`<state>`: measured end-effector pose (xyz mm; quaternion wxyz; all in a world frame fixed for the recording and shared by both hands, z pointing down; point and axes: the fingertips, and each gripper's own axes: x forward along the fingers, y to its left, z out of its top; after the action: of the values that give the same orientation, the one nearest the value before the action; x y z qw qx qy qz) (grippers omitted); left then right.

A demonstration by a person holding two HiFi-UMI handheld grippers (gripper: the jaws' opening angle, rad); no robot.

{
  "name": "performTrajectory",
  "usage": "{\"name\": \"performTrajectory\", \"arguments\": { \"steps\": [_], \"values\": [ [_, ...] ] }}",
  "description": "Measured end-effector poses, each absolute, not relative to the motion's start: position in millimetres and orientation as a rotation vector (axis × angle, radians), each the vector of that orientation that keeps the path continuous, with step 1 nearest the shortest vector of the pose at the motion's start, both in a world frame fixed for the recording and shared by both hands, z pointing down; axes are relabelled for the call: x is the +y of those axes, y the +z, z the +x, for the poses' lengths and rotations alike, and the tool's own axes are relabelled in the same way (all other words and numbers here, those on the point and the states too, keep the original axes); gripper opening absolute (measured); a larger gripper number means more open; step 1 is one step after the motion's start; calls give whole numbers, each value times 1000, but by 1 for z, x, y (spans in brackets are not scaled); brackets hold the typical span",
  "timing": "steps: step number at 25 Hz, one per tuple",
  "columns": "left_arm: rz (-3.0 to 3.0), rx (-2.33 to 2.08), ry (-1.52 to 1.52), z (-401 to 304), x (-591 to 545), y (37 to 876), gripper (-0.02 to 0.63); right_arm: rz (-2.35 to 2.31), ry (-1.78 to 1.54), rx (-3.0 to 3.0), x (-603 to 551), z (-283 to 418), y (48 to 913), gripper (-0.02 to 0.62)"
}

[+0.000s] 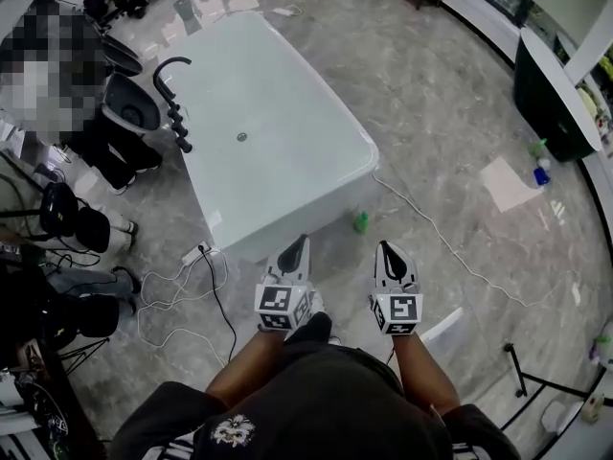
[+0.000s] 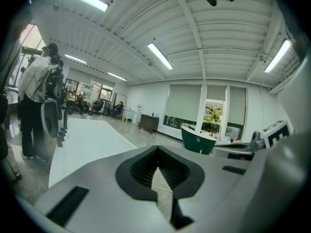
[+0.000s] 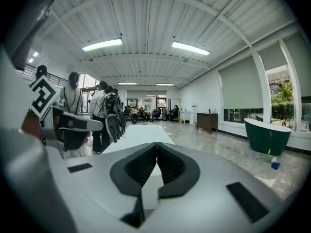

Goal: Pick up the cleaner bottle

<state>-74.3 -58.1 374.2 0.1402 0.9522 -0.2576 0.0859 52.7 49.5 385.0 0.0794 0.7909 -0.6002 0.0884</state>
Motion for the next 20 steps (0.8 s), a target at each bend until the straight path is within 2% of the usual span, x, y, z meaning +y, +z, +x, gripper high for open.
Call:
{"name": "performTrajectory", "arguments": {
  "steps": [10, 20],
  "values": [
    [2692, -776, 243, -42, -129, 389, 6, 2283, 180, -1837, -38, 80, 380, 15],
    [2592, -987, 284, -38, -150, 419, 6, 2113, 107, -2009, -78, 102, 388, 15]
  ]
}}
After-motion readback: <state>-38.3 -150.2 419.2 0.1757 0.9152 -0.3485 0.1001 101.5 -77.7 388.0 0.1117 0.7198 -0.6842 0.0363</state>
